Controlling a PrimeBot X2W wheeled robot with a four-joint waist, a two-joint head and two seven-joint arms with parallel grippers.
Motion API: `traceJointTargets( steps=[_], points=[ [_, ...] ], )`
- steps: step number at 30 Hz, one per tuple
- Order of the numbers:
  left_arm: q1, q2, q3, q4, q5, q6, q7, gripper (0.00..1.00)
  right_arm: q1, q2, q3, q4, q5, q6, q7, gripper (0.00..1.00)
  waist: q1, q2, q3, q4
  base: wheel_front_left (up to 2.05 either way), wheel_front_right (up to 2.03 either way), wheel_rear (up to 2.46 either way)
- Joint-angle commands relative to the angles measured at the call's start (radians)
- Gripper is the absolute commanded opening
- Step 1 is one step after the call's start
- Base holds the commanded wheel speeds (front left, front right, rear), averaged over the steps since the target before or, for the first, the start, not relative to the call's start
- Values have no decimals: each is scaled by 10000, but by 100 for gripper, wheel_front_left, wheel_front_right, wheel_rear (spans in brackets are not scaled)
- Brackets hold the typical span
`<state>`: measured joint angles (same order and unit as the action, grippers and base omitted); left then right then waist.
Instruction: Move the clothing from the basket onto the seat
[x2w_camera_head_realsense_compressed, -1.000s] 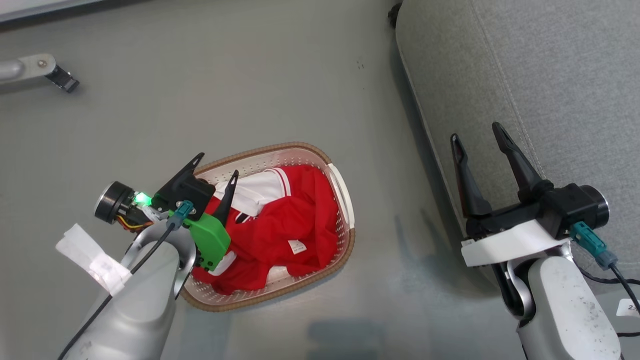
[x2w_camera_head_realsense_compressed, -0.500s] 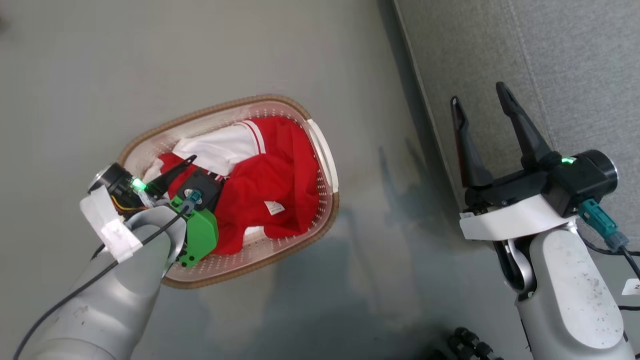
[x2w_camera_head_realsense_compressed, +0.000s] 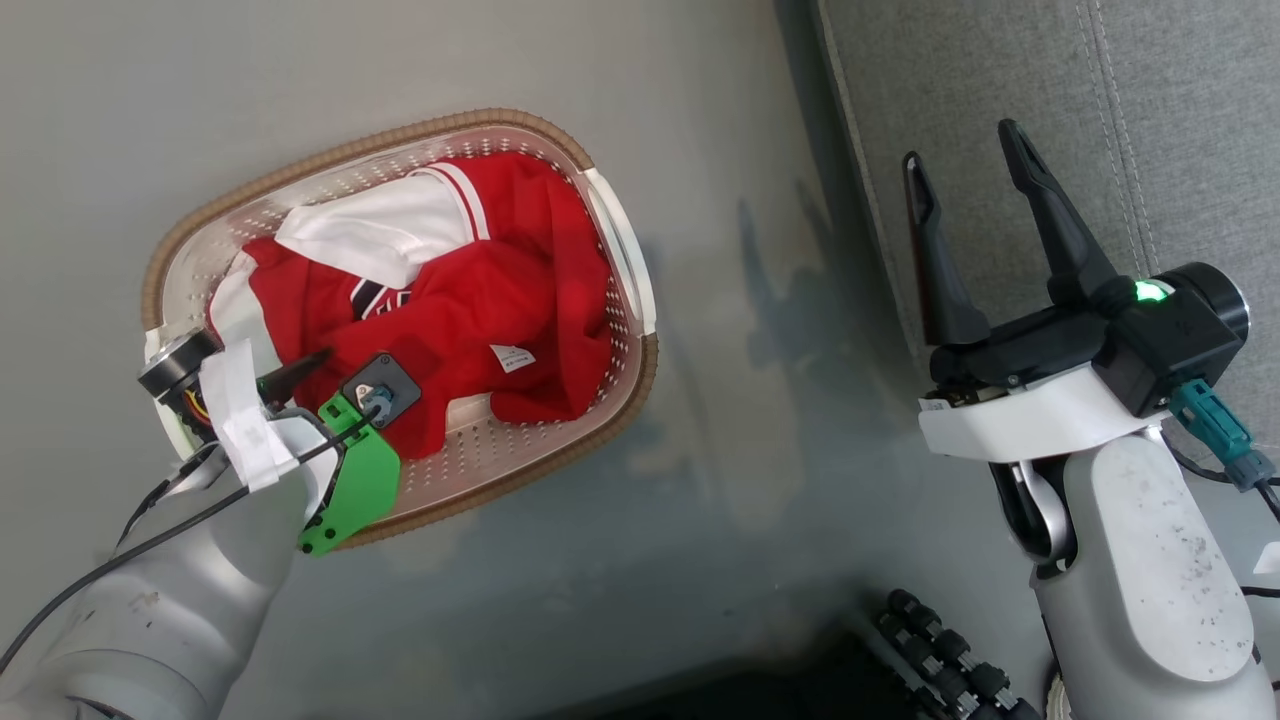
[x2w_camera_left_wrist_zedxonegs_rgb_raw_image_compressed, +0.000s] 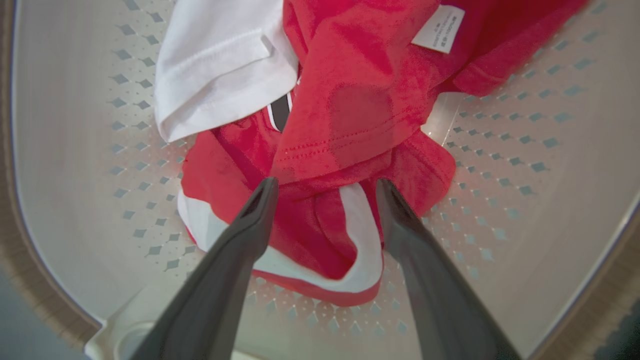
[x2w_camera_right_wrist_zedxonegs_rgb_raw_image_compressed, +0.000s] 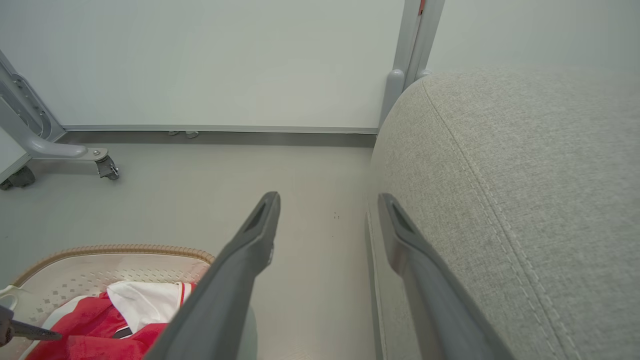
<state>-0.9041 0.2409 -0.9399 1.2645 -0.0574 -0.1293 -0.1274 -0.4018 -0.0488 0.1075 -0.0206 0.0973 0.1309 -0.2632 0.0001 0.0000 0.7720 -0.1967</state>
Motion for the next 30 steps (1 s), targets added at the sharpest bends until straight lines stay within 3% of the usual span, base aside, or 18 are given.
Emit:
traceJointTargets(
  steps=[1, 12, 23, 24, 25, 26, 27, 30],
  points=[
    [-179, 123, -197, 42, -122, -14, 176, 100, -168, -29, -2, -68, 63, -3, -25, 100, -1, 0, 260, -111, 0, 0, 0],
    [-677, 537, -1644, 170, -953, -4, 1650, 100, -333, -29, -118, -319, 124, -3, -25, 100, -1, 0, 985, -206, 0, 0, 0],
    [-1191, 485, -2729, 199, -1249, -4, 2740, 100, -313, -29, -228, -592, 35, -3, -25, 100, -1, 0, 1505, -188, 0, 0, 0],
    [-1206, 497, -2811, 205, -1184, -4, 2887, 92, -322, -29, -226, -610, 23, -3, -25, 100, -1, 0, 1516, -183, 0, 0, 0],
    [-1209, 496, -2848, 208, -1178, -4, 2957, 40, -333, -31, -231, -625, 14, -3, -25, 100, -1, 0, 1521, -177, 0, 0, 0],
    [-1204, 503, -2890, 209, -1172, -4, 3014, 6, -352, -29, -231, -638, 4, -3, -25, 100, -1, 0, 1523, -173, 0, 0, 0],
    [-1185, 519, -2925, 212, -1168, -4, 3036, 0, -364, -29, -228, -644, -5, -3, -25, 100, -1, 0, 1520, -174, 0, 0, 0],
    [-1101, 565, -3017, 219, -1190, -4, 3086, 0, -389, -29, -221, -659, 8, -3, -25, 100, -1, 0, 1473, -168, 0, 0, 0]
  ],
)
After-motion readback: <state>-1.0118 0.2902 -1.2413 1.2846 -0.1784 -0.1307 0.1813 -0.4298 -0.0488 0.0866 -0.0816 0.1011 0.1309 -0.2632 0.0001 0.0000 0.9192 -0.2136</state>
